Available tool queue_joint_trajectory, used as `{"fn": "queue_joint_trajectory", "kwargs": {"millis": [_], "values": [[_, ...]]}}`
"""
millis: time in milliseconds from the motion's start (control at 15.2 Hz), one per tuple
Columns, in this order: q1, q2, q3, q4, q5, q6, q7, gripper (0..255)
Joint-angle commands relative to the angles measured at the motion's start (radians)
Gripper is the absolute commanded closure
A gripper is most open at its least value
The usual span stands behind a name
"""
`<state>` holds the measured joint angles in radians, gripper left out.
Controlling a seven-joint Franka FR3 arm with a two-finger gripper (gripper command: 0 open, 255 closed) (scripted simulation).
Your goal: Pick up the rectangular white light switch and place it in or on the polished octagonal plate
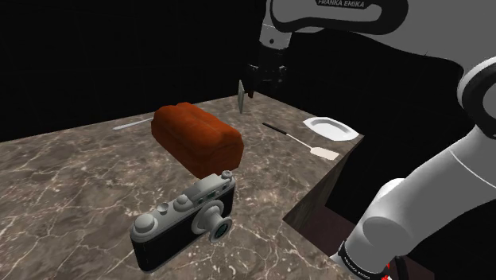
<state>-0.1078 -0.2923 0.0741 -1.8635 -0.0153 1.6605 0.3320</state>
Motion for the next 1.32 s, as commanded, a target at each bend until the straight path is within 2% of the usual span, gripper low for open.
{"fn": "queue_joint_trajectory", "kwargs": {"millis": [0,528,990,1254], "values": [[-0.013,0.081,0.008,0.086,-0.005,-0.01,0.077,0],[-0.043,0.431,-0.005,0.51,-0.029,-0.107,0.332,0],[-0.046,0.406,-0.007,0.381,-0.027,-0.002,0.331,0],[-0.046,0.405,-0.007,0.372,-0.027,0.006,0.331,0]]}}
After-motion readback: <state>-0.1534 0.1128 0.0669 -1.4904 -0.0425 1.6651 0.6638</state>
